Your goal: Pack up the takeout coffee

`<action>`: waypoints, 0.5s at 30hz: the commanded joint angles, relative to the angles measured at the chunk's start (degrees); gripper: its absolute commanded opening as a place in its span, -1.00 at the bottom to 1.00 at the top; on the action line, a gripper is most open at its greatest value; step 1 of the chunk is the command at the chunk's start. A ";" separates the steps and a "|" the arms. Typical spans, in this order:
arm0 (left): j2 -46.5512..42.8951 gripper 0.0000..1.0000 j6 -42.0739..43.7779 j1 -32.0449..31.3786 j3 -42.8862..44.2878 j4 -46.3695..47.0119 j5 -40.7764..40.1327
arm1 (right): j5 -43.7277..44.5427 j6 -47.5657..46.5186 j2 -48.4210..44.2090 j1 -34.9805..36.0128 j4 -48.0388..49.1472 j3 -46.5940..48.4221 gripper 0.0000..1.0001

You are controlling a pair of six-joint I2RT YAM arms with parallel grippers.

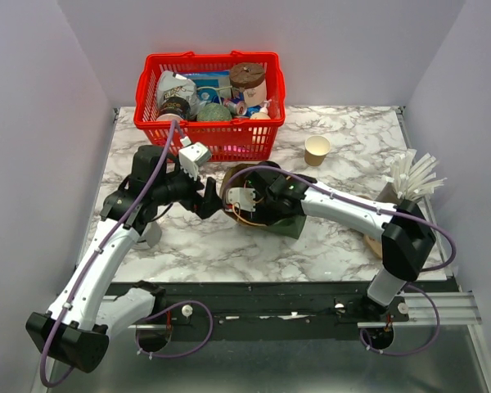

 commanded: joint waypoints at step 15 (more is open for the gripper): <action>5.11 0.97 1.48 -0.36 13.18 7.32 5.54 | -5.61 -1.14 -9.00 -1.61 1.94 -2.03 -0.99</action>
